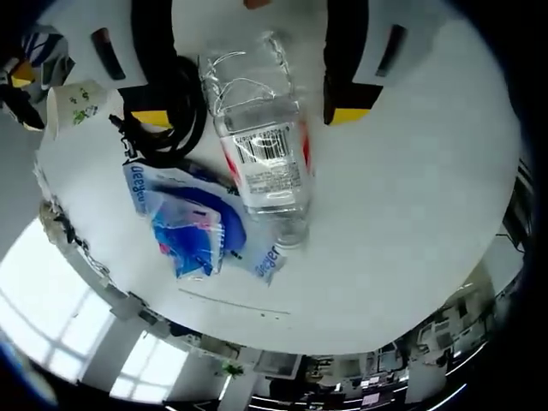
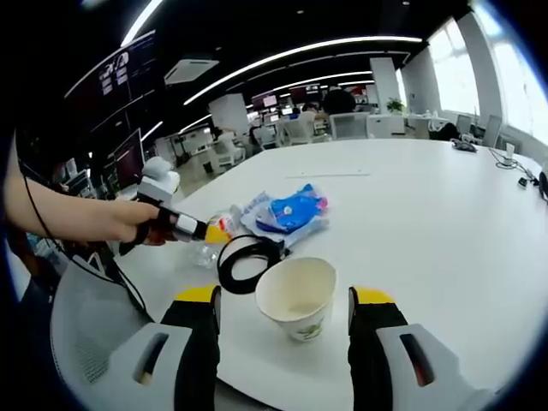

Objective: Arrange the tabletop items into an orderly group along one side of the table until the central work area is clear of visible clutter.

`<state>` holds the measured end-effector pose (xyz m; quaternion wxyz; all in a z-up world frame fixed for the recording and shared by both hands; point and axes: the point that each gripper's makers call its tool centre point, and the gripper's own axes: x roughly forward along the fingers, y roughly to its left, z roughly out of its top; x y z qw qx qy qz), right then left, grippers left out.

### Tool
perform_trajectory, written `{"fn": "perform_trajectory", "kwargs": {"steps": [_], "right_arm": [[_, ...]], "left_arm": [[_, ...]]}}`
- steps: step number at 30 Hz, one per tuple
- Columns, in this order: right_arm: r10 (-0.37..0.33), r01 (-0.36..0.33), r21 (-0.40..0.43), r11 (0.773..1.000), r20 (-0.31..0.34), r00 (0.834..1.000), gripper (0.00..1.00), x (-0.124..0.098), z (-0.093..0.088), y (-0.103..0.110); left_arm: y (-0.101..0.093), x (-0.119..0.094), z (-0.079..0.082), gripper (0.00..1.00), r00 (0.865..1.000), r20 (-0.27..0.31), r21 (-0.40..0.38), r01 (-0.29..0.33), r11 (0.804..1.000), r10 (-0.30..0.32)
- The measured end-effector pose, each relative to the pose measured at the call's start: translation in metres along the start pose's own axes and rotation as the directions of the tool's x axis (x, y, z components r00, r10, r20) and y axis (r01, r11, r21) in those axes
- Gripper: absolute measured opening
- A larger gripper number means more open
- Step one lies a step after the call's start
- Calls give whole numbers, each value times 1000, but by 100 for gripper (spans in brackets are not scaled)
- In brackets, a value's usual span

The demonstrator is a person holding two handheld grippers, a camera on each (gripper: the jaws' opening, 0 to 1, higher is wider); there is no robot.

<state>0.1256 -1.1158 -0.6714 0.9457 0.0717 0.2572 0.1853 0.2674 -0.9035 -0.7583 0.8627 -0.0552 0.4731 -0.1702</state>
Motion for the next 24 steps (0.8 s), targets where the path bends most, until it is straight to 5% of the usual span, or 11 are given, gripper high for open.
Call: {"fn": "perform_trajectory", "kwargs": {"steps": [7, 11, 20, 24], "right_arm": [[23, -23, -4, 1000, -12, 1000, 57, 4, -4, 10], [32, -32, -6, 999, -11, 999, 57, 6, -2, 11], [48, -48, -16, 999, -10, 999, 56, 9, 3, 12], [62, -62, -21, 998, -11, 998, 56, 15, 7, 15]], "left_arm": [[4, 2, 3, 62, 999, 21, 31, -43, 999, 43], [3, 3, 0, 48, 999, -8, 59, -33, 998, 34], [5, -4, 5, 44, 995, 100, -127, 13, 992, 0], [6, -6, 5, 43, 994, 106, -175, 46, 984, -28]]}}
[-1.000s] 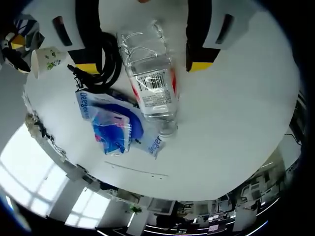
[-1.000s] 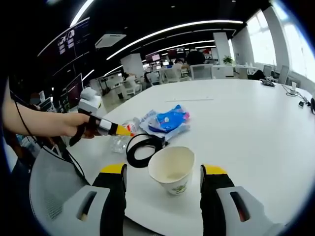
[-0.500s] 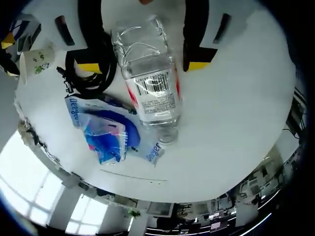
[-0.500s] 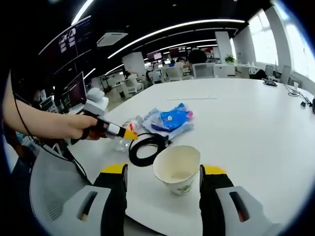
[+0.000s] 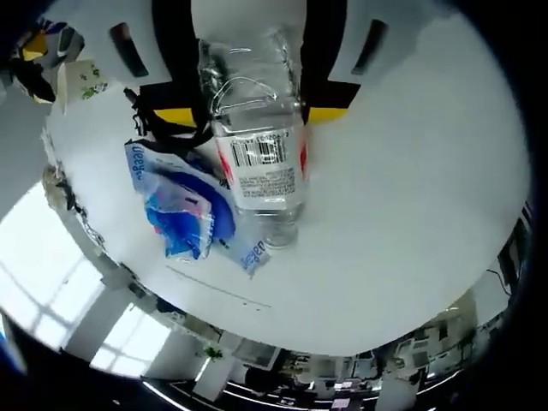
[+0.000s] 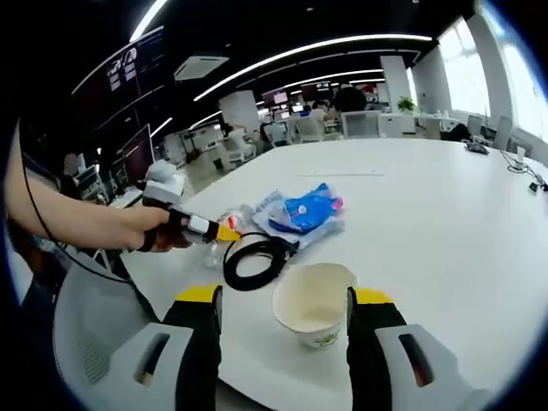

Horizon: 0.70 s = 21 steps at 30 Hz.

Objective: Arrange the tabletop items into an orderly group along one side of the table until the central work area is clear of visible clutter.

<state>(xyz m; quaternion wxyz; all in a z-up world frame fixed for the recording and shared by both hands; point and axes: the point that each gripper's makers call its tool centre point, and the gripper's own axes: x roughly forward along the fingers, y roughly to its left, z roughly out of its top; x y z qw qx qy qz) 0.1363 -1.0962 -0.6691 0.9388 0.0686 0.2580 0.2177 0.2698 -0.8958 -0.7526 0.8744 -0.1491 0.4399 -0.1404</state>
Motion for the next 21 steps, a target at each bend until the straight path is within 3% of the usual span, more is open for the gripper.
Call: {"fn": "perform_trajectory", "kwargs": {"steps": [7, 11, 15, 17, 20, 21], "right_arm": [[60, -59, -33, 998, 43, 997, 56, 19, 34, 15], [105, -107, 10, 994, 94, 990, 54, 37, 60, 25], [143, -145, 17, 989, 93, 985, 50, 60, 80, 34], [164, -167, 35, 985, 82, 983, 48, 73, 87, 39], [197, -196, 115, 974, 10, 980, 45, 93, 87, 46], [195, -179, 170, 969, -80, 978, 44, 101, 77, 46]], "left_arm": [[-2, -3, 0, 42, 999, 23, -81, 29, 996, -27], [-1, -3, 1, 41, 999, 33, -108, 46, 993, -43], [-3, -5, 1, 41, 998, 39, -115, 59, 992, -54], [-3, -5, 1, 41, 997, 47, -128, 67, 990, -61], [-4, -6, 2, 41, 996, 47, -130, 77, 989, -71], [-4, -6, 2, 41, 996, 50, -132, 79, 988, -73]]}}
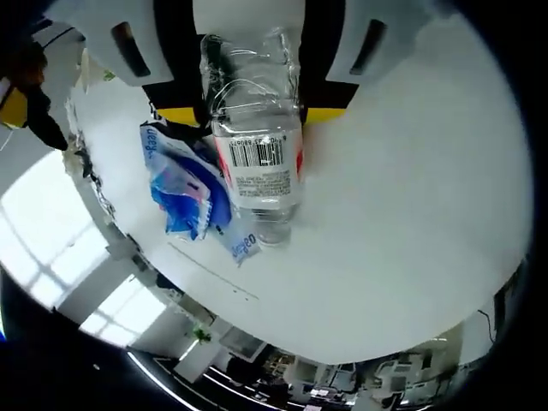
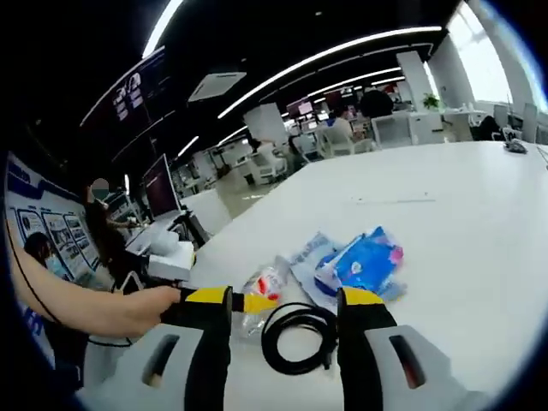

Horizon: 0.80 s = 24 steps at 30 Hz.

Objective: Arrange the tabletop items into an orderly group along one side of the table until the central work area is clear of visible clutter.

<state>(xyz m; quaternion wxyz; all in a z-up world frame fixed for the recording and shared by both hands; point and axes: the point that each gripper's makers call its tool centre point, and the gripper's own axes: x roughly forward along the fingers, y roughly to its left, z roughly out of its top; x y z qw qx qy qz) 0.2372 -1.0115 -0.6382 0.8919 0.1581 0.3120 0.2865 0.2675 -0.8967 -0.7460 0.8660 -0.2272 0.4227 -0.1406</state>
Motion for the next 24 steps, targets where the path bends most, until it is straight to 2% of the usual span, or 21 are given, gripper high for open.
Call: {"fn": "perform_trajectory", "kwargs": {"steps": [1, 2, 4, 6, 13, 18, 24], "right_arm": [[3, -2, 18, 1000, -29, 1000, 43, 5, -2, 0], [15, -14, 21, 1000, -11, 1000, 43, 15, 5, 1], [40, -37, 82, 996, -33, 999, 44, 26, 6, 8], [60, -55, 97, 994, -53, 997, 44, 36, 7, 13], [93, -86, 54, 995, -148, 985, 44, 70, 4, 26], [108, -96, 77, 992, -181, 977, 44, 92, 6, 27], [113, -99, 77, 992, -214, 970, 45, 116, 13, 32]], "left_arm": [[0, 0, 0, 41, 1000, 2, -1, 1, 1000, -1], [0, 0, 0, 41, 1000, 6, -2, 3, 1000, -3], [0, 0, 0, 41, 1000, 11, -3, 3, 1000, -3], [-1, -1, 0, 41, 1000, 15, -3, 3, 1000, -3], [-1, -2, 0, 41, 999, 36, -8, 4, 1000, -3], [-1, -2, 0, 41, 999, 42, -9, 6, 1000, -6], [-1, -2, -2, 41, 999, 40, 37, 0, 999, -2]]}}
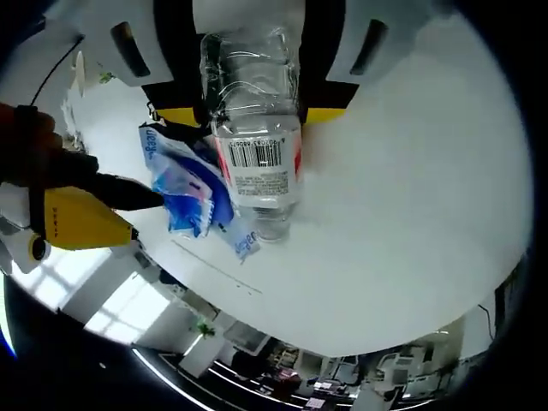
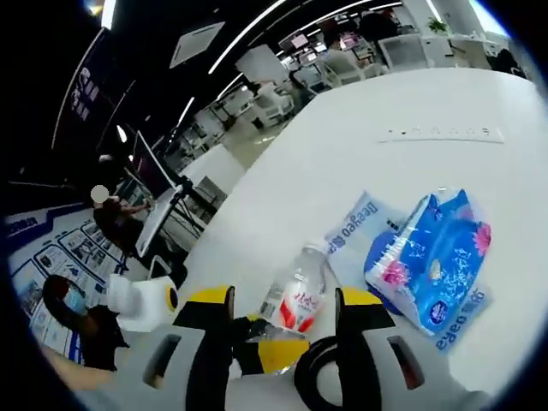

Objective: Arrange the tabletop items into an orderly group along one side of the table until the central work area is clear of visible clutter.

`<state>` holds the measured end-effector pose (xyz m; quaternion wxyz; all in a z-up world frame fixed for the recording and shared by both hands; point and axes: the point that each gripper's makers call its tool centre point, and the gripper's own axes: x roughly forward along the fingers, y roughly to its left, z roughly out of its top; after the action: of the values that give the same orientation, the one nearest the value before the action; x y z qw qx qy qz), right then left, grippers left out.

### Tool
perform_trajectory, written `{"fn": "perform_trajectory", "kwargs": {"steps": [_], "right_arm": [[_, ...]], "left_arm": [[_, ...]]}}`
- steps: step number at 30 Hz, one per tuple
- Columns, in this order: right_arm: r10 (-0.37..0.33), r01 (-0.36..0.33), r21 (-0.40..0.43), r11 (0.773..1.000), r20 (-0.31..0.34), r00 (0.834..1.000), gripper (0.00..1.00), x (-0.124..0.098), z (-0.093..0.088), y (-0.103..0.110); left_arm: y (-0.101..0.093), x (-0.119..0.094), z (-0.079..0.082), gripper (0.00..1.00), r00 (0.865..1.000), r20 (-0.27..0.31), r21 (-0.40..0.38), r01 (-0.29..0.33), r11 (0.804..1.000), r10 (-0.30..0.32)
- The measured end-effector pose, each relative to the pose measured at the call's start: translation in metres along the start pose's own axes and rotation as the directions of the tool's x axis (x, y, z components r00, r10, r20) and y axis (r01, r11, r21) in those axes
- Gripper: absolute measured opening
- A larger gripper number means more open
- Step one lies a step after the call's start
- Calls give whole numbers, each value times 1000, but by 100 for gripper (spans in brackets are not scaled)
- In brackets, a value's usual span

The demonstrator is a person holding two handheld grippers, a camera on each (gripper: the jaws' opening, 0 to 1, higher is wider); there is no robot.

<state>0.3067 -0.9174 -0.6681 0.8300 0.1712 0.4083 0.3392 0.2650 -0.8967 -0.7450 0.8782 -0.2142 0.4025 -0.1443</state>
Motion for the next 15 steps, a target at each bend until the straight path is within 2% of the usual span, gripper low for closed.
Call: {"fn": "perform_trajectory", "kwargs": {"steps": [3, 9, 11, 15], "right_arm": [[24, -22, 34, 999, -36, 999, 45, 14, -1, 2], [30, -28, 23, 999, -83, 996, 46, 38, -4, 1], [5, -3, 23, 1000, -99, 995, 46, 45, -7, -7], [2, 5, 69, 998, -103, 995, 46, 56, -5, -16]], "left_arm": [[1, 0, 1, 42, 1000, 6, -8, 4, 1000, -4], [1, 1, 0, 42, 1000, -1, 21, 0, 1000, 0], [1, 1, 0, 42, 1000, -4, 22, 5, 1000, -5], [2, 2, 0, 42, 1000, -5, 28, 17, 999, -17]]}}
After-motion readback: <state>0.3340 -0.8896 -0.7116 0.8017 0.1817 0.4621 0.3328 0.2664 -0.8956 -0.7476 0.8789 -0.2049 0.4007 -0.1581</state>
